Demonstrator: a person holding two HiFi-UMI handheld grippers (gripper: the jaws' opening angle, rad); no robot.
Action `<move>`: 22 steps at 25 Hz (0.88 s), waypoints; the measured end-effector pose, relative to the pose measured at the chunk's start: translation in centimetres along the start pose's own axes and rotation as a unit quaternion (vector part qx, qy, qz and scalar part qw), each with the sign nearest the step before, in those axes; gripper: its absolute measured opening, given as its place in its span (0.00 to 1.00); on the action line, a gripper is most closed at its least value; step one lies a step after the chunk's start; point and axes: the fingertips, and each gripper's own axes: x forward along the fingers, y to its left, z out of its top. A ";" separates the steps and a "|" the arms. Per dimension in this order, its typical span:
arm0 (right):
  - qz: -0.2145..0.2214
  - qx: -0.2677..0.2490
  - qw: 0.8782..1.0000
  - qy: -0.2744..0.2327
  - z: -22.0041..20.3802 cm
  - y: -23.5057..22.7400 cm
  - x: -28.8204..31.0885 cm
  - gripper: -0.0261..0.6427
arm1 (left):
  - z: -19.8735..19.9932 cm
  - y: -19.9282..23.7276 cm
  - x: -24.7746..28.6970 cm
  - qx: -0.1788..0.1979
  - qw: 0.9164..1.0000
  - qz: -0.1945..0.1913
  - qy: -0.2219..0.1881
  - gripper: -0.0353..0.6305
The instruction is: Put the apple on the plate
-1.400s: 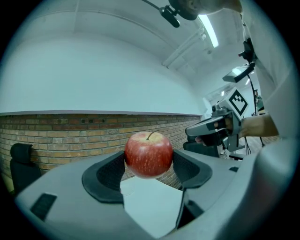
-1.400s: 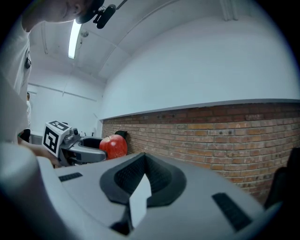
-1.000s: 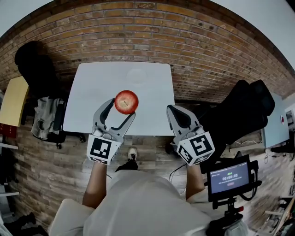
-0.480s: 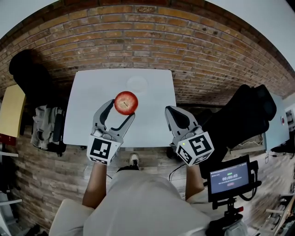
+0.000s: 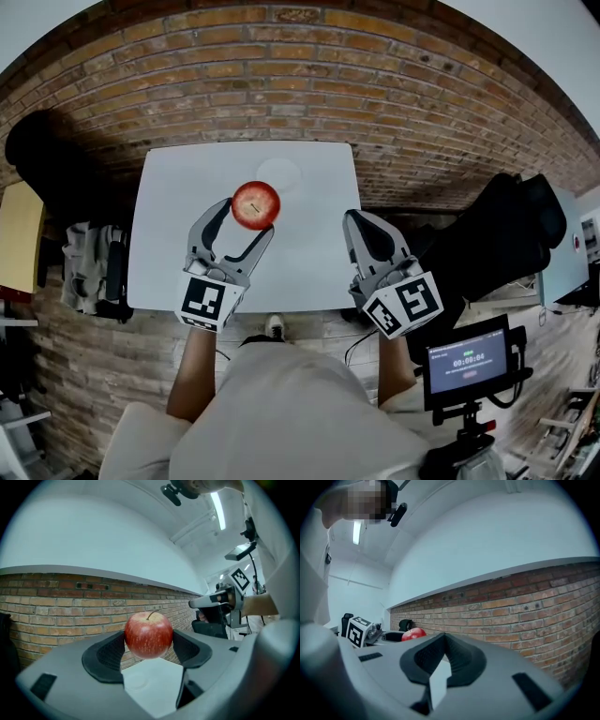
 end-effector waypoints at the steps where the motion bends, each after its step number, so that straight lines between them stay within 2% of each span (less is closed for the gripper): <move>1: 0.000 0.002 1.000 -0.001 0.0 -0.1 0.0 0.04 | 0.0 0.0 0.1 -0.001 1.000 -0.001 -0.001 0.55; 9: 0.001 0.012 1.000 0.020 -2.3 -1.5 4.6 0.04 | -2.5 3.8 3.6 -0.011 1.000 -0.008 0.007 0.55; 22: 0.027 0.038 0.998 0.046 -4.4 -0.7 4.8 0.04 | -3.1 4.0 5.0 -0.022 1.000 -0.007 0.010 0.55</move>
